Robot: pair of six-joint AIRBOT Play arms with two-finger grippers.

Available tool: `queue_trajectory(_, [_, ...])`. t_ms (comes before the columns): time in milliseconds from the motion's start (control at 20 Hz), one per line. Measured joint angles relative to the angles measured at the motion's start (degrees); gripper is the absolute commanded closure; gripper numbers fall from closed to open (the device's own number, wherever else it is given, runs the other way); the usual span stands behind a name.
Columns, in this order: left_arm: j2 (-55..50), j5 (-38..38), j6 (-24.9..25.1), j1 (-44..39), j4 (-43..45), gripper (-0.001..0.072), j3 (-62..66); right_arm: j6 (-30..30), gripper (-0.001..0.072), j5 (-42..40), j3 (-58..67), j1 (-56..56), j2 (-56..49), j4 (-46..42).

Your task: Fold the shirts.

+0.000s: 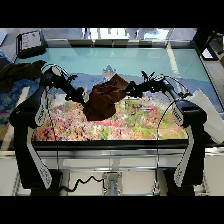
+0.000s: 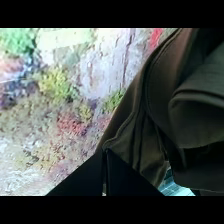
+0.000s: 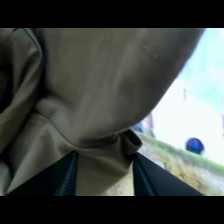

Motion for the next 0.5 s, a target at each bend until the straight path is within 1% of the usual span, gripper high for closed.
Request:
queue_trajectory(50, [0.00,-0.04,0.04,0.00,0.00,0.0692,0.00,-0.44,0.0685,-0.17,0.00,0.48,-0.52,0.26])
queue_trajectory(350, [0.02,-0.20,0.46,0.02,-0.09,0.0693,0.02,-5.38,0.0686,-1.73,0.04,0.72,-1.16,6.69])
queue_trajectory(500, [0.20,0.28,0.59,0.20,0.22,0.0693,0.07,-7.52,0.0686,-1.55,0.04,-0.63,1.84,7.52])
